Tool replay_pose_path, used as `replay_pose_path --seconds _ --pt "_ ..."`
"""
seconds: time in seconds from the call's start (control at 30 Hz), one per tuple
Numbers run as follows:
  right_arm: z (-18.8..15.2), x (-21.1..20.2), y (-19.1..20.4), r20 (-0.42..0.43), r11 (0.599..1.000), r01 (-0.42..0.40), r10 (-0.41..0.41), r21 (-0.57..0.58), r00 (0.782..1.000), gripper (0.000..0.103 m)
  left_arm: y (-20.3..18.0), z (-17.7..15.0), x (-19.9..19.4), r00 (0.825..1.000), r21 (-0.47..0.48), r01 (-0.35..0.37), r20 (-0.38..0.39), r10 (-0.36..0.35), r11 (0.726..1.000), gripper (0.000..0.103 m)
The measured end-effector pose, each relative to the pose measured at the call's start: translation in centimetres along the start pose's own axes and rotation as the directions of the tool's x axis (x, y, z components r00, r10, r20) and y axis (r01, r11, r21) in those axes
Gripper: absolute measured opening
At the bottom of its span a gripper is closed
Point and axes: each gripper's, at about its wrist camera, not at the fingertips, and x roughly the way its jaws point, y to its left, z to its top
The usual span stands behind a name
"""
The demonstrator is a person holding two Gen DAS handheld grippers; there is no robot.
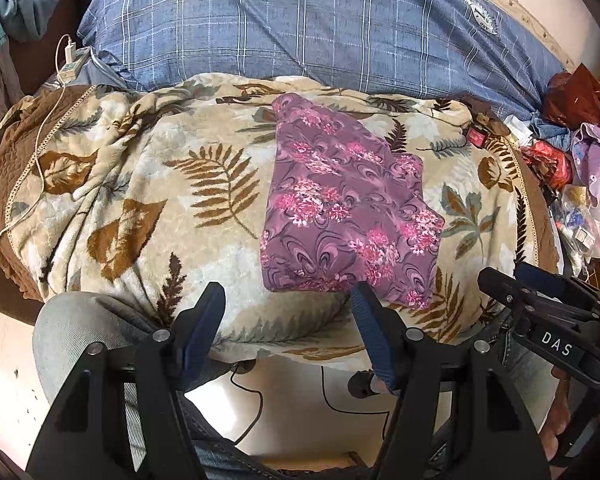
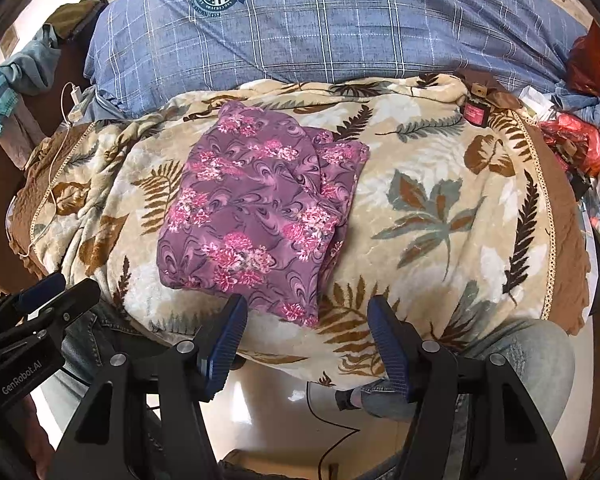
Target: Fold small clothes
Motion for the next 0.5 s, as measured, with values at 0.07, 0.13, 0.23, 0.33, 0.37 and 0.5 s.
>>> replay_pose_path --seconds 0.07,0.13,0.23,0.33,0.37,0.5 --pt "0.5 0.7 -0.2 -0.012 1.000 -0.002 0.002 0.003 1.000 0.065 0.0 0.5 0.7 1.000 -0.001 0.005 -0.009 -0.005 1.000 0.065" --pt "1.0 1.4 -0.4 -0.019 1.000 0.004 -0.004 0.003 1.000 0.065 0.1 1.0 1.4 1.000 -0.008 0.002 -0.012 -0.002 1.000 0.065" --pt "2.1 2.8 -0.6 -0.038 1.000 0.010 -0.010 0.005 0.999 0.065 0.2 2.0 2.6 1.000 -0.017 -0.004 -0.018 0.004 1.000 0.065" --pt "3.3 4.6 -0.6 -0.065 1.000 0.008 -0.007 0.005 0.998 0.065 0.2 3.0 3.9 0.999 -0.014 -0.009 -0.036 0.008 1.000 0.065" --pt "3.8 5.2 -0.6 -0.073 1.000 0.010 -0.010 0.001 0.997 0.065 0.2 3.3 4.2 0.999 -0.014 -0.010 -0.041 0.009 1.000 0.065" --pt "5.1 6.9 -0.3 -0.091 1.000 0.006 -0.006 -0.006 0.996 0.065 0.2 4.5 5.7 0.999 -0.013 -0.009 -0.053 0.008 1.000 0.065"
